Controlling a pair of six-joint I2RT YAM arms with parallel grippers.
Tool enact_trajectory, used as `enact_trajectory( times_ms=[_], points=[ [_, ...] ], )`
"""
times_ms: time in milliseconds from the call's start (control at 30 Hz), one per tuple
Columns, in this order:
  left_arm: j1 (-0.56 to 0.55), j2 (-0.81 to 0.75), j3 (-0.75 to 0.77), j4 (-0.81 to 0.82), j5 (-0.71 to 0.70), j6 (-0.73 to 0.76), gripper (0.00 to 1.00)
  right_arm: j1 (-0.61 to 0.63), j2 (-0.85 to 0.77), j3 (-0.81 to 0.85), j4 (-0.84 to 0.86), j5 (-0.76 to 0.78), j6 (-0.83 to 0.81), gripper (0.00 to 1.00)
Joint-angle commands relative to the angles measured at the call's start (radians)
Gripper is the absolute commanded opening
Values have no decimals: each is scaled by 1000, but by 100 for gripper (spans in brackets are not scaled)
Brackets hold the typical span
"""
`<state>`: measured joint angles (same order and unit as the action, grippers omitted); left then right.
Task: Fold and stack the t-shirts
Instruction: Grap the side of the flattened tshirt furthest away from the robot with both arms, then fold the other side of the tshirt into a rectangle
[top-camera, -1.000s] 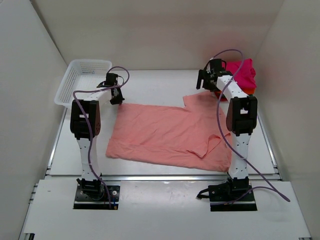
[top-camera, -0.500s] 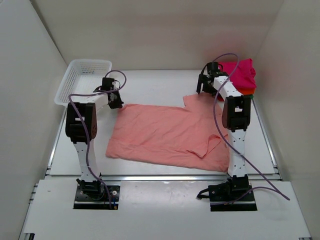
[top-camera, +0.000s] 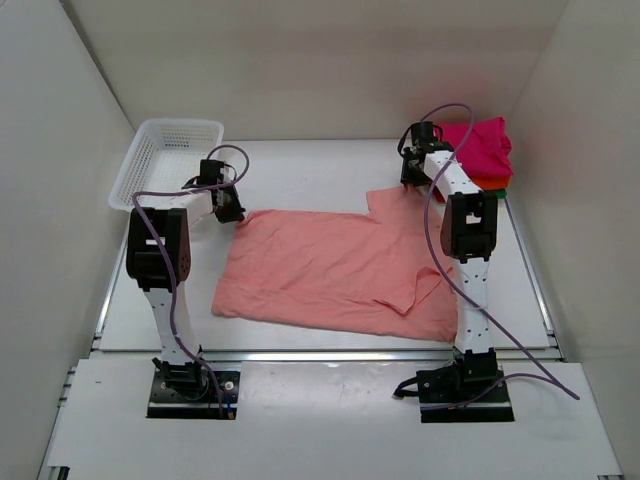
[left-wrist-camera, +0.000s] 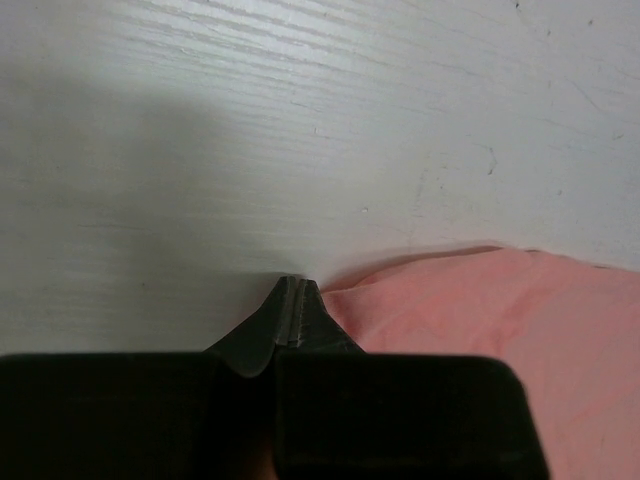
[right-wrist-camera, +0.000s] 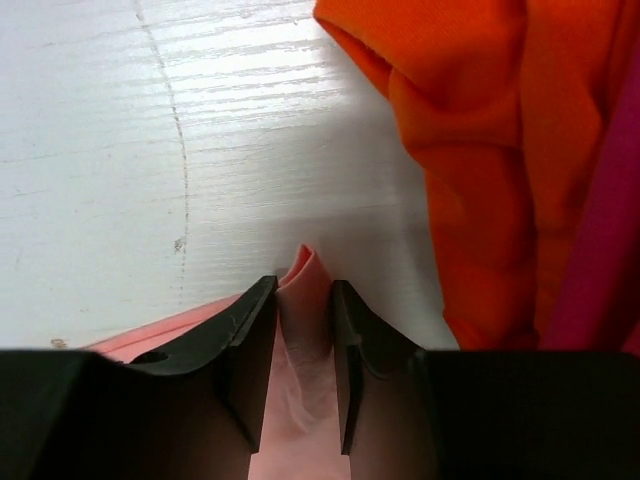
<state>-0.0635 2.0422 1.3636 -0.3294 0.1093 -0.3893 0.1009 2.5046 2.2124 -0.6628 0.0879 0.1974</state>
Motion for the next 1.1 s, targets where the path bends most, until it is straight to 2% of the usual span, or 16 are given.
enact_trajectory(
  times_ms=[0, 67, 133, 167, 200, 433, 600, 800, 1067],
  points=[
    [8, -40, -34, -66, 15, 10, 0, 8, -7, 46, 49, 1, -16, 26],
    [8, -50, -34, -77, 14, 20, 0, 14, -16, 41, 42, 12, -38, 23],
    [10, -69, -43, -85, 16, 20, 0, 20, -44, 23, 37, 27, -47, 15],
    [19, -80, -55, -82, 7, 14, 0, 31, -55, -2, 54, 33, -52, 4],
    [18, -97, -64, -77, 10, 18, 0, 33, -79, -34, 60, 45, -58, 0],
    [34, -180, -118, -94, 15, 32, 0, 49, -283, -198, 109, 49, -72, 0],
    [51, -218, -158, -76, 21, 27, 0, 45, -468, -385, 143, 27, -90, 0],
    [57, -238, -161, -69, 59, 24, 0, 30, -765, -785, 204, -2, -67, 0],
    [51, -356, -251, -10, 88, 13, 0, -13, -1094, -1095, 189, -80, -29, 0]
  ],
)
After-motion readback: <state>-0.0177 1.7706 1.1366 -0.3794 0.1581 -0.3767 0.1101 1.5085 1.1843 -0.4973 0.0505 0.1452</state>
